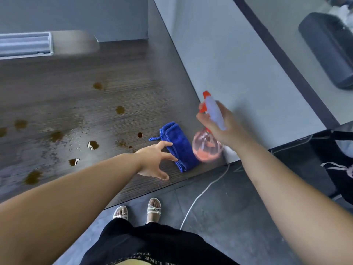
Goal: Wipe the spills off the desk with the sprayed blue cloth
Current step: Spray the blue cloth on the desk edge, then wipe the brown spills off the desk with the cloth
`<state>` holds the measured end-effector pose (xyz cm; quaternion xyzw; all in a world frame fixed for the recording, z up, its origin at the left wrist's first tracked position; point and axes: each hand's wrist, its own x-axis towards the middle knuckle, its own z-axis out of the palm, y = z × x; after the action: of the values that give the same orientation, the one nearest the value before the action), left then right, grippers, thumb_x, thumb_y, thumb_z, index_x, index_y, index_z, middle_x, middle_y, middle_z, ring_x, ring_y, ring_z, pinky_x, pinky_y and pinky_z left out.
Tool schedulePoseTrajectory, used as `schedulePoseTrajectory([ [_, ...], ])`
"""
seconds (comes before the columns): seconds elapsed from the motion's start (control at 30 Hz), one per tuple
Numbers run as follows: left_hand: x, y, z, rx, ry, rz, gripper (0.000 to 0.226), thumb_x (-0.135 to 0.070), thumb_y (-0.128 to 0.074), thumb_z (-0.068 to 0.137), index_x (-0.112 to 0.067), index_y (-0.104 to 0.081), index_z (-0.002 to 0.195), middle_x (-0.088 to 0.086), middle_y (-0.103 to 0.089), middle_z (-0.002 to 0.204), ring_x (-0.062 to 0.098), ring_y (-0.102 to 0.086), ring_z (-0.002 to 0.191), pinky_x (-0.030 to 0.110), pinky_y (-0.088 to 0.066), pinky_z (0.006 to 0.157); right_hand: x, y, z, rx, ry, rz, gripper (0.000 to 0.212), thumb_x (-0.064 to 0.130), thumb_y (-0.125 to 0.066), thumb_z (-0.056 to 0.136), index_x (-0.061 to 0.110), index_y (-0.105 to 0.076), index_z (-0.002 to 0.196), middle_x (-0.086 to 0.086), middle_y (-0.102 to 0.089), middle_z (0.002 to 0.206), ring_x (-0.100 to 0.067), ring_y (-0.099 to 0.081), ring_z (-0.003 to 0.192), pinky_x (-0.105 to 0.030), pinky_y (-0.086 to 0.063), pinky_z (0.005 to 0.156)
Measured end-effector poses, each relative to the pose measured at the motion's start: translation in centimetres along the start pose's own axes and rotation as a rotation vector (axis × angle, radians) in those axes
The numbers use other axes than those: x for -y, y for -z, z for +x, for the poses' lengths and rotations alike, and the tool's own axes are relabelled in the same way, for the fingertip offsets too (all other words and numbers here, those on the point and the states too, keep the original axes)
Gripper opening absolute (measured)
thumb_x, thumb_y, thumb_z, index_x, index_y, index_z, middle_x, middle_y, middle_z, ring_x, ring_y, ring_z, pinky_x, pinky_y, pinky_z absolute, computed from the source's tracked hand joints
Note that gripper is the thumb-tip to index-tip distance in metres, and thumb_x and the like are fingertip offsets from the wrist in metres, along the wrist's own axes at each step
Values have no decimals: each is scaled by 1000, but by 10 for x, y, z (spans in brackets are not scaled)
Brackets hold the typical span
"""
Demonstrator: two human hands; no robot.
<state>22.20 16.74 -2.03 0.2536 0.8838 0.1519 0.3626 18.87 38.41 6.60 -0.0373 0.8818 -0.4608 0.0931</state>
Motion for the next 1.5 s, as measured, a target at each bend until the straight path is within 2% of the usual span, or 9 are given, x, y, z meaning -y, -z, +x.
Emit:
schedulePoseTrajectory([
  [0.13, 0, -1, 2, 13, 15, 4, 66, -51, -68, 78, -48, -37, 137, -15, 3, 154, 18, -29, 136, 38, -41, 101, -5, -11, 42, -147, 138, -33, 55, 42, -58, 86, 17, -47, 133, -1, -55, 122, -15, -53, 113, -33, -42, 99],
  [0.3, -1, -8, 4, -1, 27, -10, 65, -51, -66, 79, -49, -35, 137, -15, 5, 154, 18, -27, 137, 37, -40, 101, -19, -30, 72, -341, -12, 130, 84, 81, -52, 67, 21, -52, 126, 14, -58, 112, -4, -56, 104, -23, -44, 93],
  [0.43, 0, -7, 5, -2, 22, -22, 59, -48, -63, 83, -50, -36, 136, -16, 6, 154, 17, -26, 137, 35, -39, 102, -40, -38, 80, -249, -121, 123, 66, 56, -69, 73, 32, -46, 129, 16, -54, 124, 1, -53, 111, -17, -42, 95],
  [0.57, 1, -6, 5, -4, 20, -4, 53, -44, -57, 89, -50, -35, 137, -17, 6, 154, 17, -26, 138, 35, -38, 102, -73, -51, 64, -283, -170, 58, 81, 52, -81, 50, 21, -53, 119, 3, -62, 114, -14, -59, 106, -39, -51, 92],
  [0.83, 0, -8, 4, -24, 25, -14, 54, -43, -58, 89, -50, -34, 137, -18, 7, 154, 15, -26, 138, 31, -37, 100, -66, -60, 87, -299, -231, 72, 116, 59, -70, 44, 10, -32, 143, -2, -50, 137, -16, -50, 123, -38, -43, 103],
  [1.07, 2, -11, 5, -33, 16, -21, 53, -44, -58, 88, -50, -36, 136, -19, 6, 153, 15, -30, 135, 31, -38, 98, -79, -84, 5, -361, -122, -210, 52, 25, -62, 88, 9, -47, 135, -13, -54, 127, -27, -50, 117, -33, -40, 97],
  [1.27, 4, -5, 1, -180, 25, -222, 38, -36, -61, 88, -38, -55, 126, -14, -27, 149, 9, -36, 132, 28, -33, 106, -74, -86, 1, 110, -334, -327, 52, 27, -68, 84, 14, -52, 131, -2, -64, 112, -20, -57, 106, -29, -42, 84],
  [1.4, 12, 4, -27, -485, 54, -407, 25, -22, -61, 90, -27, -66, 115, -7, -58, 121, 10, -53, 114, 25, -39, 101, -56, -75, 4, 36, -348, -114, 29, 13, -68, 78, 13, -66, 107, -1, -69, 97, -15, -59, 87, -24, -43, 78],
  [1.5, 29, 2, -58, -600, 181, -462, 23, -24, -59, 92, -27, -65, 114, -10, -58, 115, 8, -52, 110, 28, -41, 99, -40, -61, 0, -108, -108, -285, 21, 7, -64, 75, 12, -64, 96, 5, -57, 84, -14, -50, 75, -22, -34, 68],
])
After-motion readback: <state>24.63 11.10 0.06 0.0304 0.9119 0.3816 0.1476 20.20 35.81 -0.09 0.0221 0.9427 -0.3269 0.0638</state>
